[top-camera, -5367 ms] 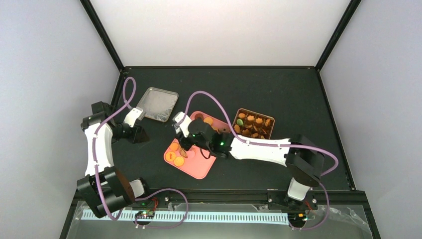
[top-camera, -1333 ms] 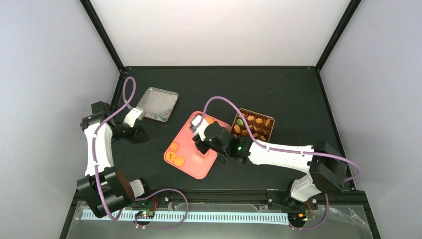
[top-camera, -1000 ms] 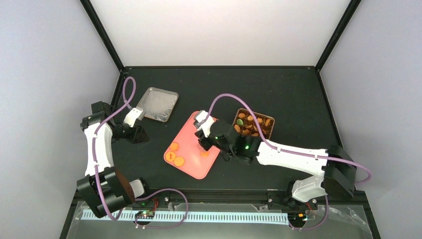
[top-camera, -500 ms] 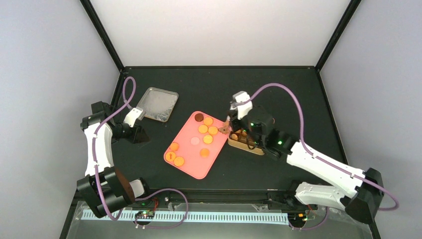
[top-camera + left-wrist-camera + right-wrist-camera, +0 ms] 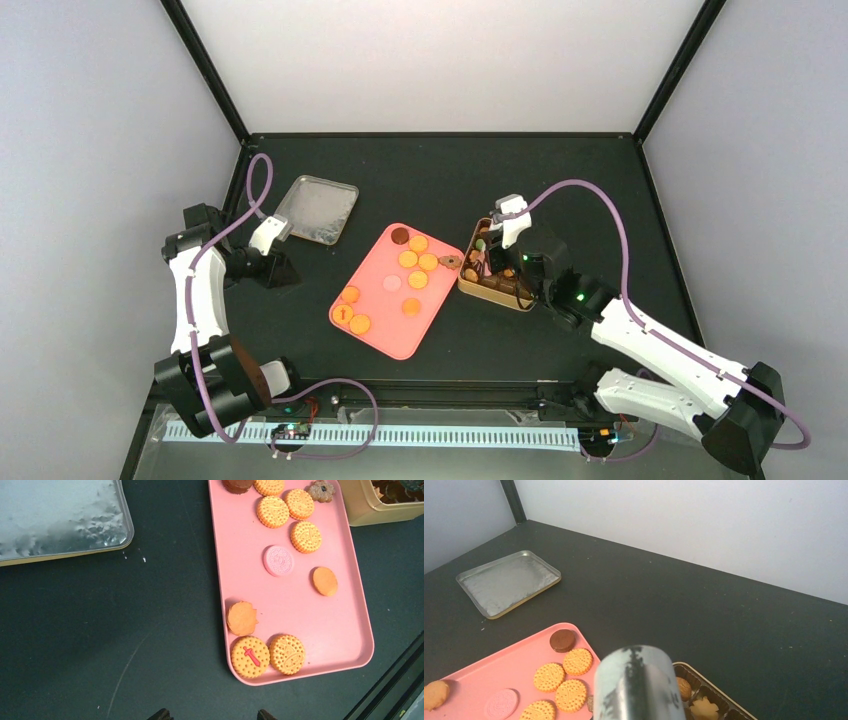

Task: Pack the cookies
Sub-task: Place the fake cookies in the empty pocket of the box.

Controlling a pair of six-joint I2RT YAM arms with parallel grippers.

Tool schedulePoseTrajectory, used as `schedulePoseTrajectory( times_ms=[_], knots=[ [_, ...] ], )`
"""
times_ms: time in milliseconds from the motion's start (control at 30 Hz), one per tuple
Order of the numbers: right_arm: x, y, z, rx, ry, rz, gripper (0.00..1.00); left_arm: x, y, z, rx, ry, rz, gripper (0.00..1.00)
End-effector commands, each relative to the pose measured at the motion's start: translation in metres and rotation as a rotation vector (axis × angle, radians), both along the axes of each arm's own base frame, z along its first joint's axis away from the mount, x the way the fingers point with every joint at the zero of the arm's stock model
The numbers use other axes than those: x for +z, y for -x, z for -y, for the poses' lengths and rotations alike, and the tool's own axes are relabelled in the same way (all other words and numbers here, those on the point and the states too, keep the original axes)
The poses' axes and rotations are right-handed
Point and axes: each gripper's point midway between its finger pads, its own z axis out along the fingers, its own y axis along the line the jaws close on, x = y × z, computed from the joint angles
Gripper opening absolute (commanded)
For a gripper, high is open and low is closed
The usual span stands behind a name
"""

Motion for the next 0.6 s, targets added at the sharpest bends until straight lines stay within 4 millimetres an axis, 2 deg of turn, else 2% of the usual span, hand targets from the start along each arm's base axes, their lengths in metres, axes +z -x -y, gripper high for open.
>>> schedulePoseTrajectory(
  times_ms=[0,133,567],
  knots=[
    [0.0056,-0.0019,0.0021,-0.016,-0.033,0.009,0.25,0.0125,-0.0013,0.0009,-0.019,0.004,0.039,0.46],
    [0.0048,-0.0018,0.0039,-0.022,-0.024,0.008,0.32,0.0123,-0.0016,0.0011,-0.018,0.008,0.038,0.46],
    [0.0141,-0.0030,0.0043,-0.026,-0.025,0.024,0.33,0.0150,-0.0020,0.0010,-0.019,0.006,0.042,0.46]
  ],
)
